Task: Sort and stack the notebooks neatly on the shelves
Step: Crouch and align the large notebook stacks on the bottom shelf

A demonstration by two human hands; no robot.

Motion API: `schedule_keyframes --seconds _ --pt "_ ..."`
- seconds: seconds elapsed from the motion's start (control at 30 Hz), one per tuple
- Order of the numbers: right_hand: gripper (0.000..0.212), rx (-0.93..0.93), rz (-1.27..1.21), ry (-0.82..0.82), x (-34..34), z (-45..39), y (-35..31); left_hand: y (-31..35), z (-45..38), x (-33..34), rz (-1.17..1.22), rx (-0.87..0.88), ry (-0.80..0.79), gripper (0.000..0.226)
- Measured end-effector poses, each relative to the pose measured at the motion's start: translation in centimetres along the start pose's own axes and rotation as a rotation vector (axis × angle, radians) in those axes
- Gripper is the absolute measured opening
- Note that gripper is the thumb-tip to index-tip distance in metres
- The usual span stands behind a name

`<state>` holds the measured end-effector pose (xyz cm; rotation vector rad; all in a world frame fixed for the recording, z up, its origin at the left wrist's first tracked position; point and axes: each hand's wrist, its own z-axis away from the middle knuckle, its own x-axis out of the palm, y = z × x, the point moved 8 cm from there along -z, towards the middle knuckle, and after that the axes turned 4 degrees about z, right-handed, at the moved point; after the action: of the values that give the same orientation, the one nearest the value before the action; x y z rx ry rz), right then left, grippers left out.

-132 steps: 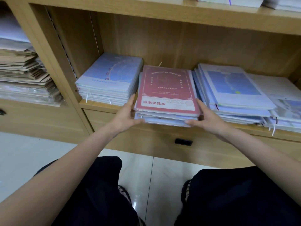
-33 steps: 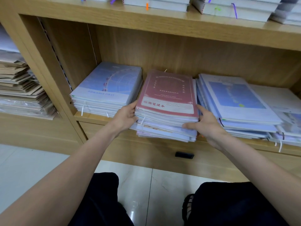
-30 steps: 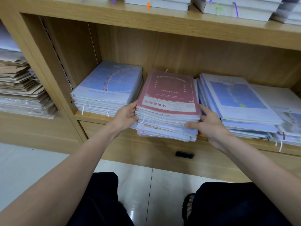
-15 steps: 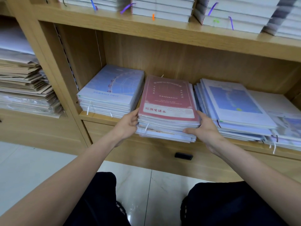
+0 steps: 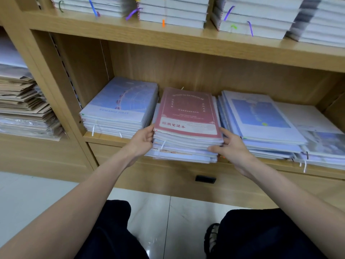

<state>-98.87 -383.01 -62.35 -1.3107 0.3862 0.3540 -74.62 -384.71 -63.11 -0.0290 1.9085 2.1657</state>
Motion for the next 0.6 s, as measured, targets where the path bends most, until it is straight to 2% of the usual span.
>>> schedule_keyframes --seconds 0.27,0.5,0.6 --pt "0.092 -0.016 0.166 0.019 -0.3 -0.1 0.2 0.0 -0.5 0.9 -0.013 -0.038 -0.02 0.065" --pt "0.089 -0.046 0.19 -0.004 0.8 -0.1 -0.9 -0.3 -0.9 -0.4 0.389 -0.175 0.12 0.072" --pt "0.087 -0.047 0.144 0.014 0.2 -0.1 -1.0 0.6 -1.0 -0.2 0.401 -0.135 0.097 0.074"
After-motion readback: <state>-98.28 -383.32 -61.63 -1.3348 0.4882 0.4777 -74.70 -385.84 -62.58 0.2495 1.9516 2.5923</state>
